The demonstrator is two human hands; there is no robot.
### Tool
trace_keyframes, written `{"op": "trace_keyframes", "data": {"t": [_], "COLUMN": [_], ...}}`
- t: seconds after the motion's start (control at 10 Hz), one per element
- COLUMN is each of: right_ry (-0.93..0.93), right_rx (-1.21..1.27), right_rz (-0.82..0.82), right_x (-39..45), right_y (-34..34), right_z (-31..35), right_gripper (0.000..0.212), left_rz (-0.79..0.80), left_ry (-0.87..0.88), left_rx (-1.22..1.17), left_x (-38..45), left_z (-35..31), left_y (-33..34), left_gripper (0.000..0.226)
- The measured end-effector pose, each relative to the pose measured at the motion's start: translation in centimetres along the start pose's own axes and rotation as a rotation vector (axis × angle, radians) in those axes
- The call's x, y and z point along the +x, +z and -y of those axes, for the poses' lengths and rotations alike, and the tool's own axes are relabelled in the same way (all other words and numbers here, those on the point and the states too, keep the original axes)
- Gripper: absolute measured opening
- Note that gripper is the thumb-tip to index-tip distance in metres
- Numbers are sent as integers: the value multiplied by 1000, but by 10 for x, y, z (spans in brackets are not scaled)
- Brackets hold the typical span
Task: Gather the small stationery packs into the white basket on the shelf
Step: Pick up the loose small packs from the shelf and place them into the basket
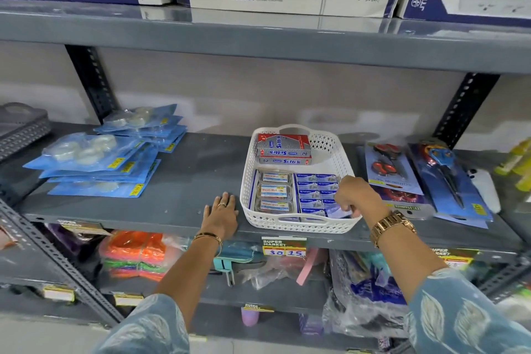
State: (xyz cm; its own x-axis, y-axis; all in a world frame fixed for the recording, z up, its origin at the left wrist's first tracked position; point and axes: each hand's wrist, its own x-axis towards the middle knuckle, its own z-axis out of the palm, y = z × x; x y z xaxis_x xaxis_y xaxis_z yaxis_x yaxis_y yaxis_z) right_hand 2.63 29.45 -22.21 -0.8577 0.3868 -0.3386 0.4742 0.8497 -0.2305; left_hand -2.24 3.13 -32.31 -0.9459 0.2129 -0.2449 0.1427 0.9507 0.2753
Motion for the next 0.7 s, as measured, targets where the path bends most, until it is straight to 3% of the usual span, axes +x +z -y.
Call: {"op": "trace_keyframes", "data": {"t": [0.2, 0.5, 0.7], "right_ry": [-10, -40, -10], "right_rx": [-191, -250, -126], "right_rz": [-144, -315, -239], "right_x": [6, 13, 14], "right_y": [12, 25, 29], "right_z": [4, 9, 1], "right_gripper": [29, 29, 36], "left_rz": [-7, -23, -49], "left_ry": [1, 4, 15], "left_rx": [-5, -16, -6], "left_x": [1, 2, -1], "left_z": [1, 3, 2], "left_y": [2, 3, 4], "left_gripper": [53, 53, 53]}}
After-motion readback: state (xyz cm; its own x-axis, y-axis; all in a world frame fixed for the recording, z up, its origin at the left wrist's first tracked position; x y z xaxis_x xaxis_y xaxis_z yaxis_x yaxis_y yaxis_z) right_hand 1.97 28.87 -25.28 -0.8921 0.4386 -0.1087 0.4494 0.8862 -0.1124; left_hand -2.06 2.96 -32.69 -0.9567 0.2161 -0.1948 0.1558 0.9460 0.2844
